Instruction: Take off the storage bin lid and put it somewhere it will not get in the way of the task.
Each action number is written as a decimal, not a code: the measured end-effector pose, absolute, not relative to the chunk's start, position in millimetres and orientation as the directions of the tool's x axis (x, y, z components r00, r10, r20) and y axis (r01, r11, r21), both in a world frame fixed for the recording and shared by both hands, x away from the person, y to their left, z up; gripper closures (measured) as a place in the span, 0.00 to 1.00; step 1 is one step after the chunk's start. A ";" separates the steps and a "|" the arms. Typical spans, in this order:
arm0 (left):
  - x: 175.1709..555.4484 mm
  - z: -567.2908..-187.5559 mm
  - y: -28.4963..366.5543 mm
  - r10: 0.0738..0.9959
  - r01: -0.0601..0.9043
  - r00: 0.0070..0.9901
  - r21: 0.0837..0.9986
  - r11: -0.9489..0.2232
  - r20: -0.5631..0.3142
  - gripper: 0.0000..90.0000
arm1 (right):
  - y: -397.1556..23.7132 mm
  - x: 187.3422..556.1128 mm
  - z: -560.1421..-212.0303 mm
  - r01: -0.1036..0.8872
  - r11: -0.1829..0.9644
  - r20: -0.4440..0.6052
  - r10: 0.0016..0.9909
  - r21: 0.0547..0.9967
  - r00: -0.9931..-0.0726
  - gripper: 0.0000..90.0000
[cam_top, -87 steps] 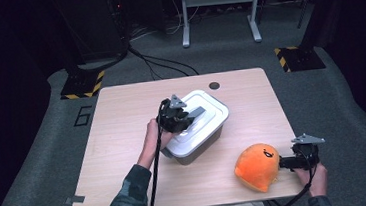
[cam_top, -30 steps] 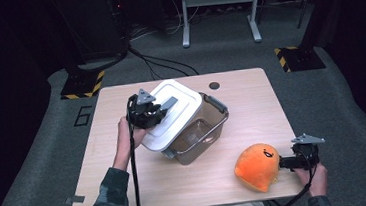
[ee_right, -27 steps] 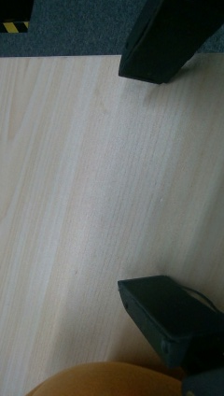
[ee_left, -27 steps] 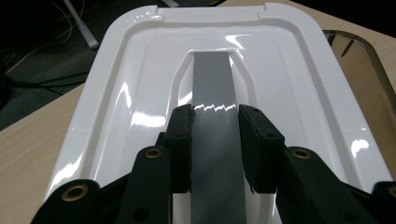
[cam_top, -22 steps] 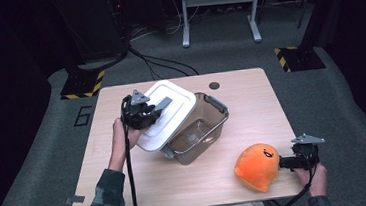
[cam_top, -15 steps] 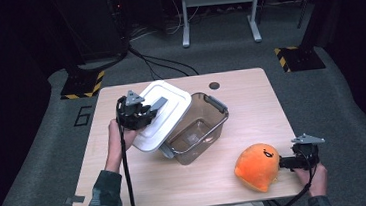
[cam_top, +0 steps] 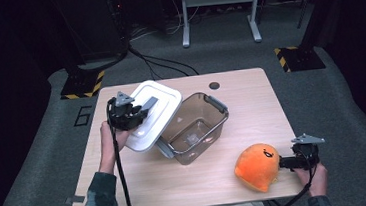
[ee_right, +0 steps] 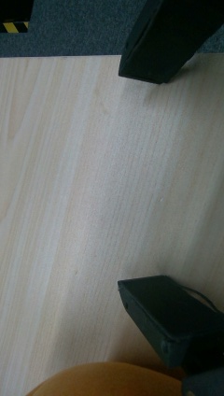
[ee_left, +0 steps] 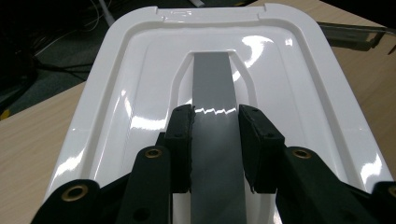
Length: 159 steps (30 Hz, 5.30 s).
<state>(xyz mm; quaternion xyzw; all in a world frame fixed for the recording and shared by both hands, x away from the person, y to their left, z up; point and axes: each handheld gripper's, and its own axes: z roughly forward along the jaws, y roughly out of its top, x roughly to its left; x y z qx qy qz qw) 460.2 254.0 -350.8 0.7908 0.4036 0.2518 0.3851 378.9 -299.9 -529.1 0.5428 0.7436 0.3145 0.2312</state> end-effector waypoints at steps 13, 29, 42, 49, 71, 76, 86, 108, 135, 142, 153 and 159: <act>457.6 -354.0 279.9 0.881 0.471 0.466 0.822 -0.321 0.077 0.73 | -299.8 379.2 -529.2 0.663 0.211 0.001 0.953 0.718 -0.304 0.00; 459.5 -371.6 304.0 0.917 0.518 0.396 0.811 -0.272 0.054 0.73 | -299.9 379.3 -529.1 0.665 0.208 0.002 0.954 0.717 -0.301 0.00; 459.3 -391.3 317.4 0.934 0.550 0.356 0.799 -0.243 0.039 0.73 | -299.9 379.3 -529.1 0.665 0.209 0.002 0.954 0.717 -0.301 0.00; 460.0 -403.2 323.0 0.938 0.574 0.345 0.786 -0.228 0.020 0.73 | -299.9 379.2 -529.1 0.664 0.209 0.001 0.954 0.718 -0.300 0.00; 462.1 -440.4 334.6 0.951 0.624 0.306 0.763 -0.170 -0.038 0.73 | -299.8 379.1 -529.1 0.664 0.208 -0.001 0.955 0.718 -0.298 0.00; 463.7 -453.7 334.9 0.952 0.650 0.301 0.742 -0.165 -0.052 0.73 | -299.8 379.1 -529.1 0.664 0.208 -0.001 0.955 0.718 -0.297 0.00; 466.6 -472.5 331.1 0.952 0.673 0.301 0.720 -0.166 -0.061 0.73 | -299.7 379.1 -529.0 0.664 0.207 -0.001 0.955 0.718 -0.297 0.00; 477.3 -493.2 321.3 0.953 0.724 0.304 0.654 -0.220 -0.016 0.73 | -299.8 379.1 -529.0 0.665 0.205 -0.001 0.956 0.718 -0.294 0.00; 482.9 -499.4 325.5 0.964 0.708 0.266 0.684 -0.172 -0.033 0.61 | -299.8 379.1 -529.0 0.665 0.203 0.001 0.956 0.718 -0.292 0.00; 474.4 -492.9 325.9 0.968 0.701 0.245 0.698 -0.146 -0.045 0.26 | -299.7 379.1 -529.0 0.665 0.201 0.001 0.957 0.719 -0.291 0.00; 454.1 -488.5 319.9 0.963 0.668 0.262 0.731 -0.136 -0.061 0.14 | -299.7 379.1 -529.0 0.666 0.201 0.001 0.957 0.719 -0.291 0.00; 444.7 -482.6 315.9 0.960 0.649 0.274 0.748 -0.142 -0.055 0.12 | -299.7 379.1 -529.0 0.666 0.201 0.001 0.957 0.719 -0.290 0.00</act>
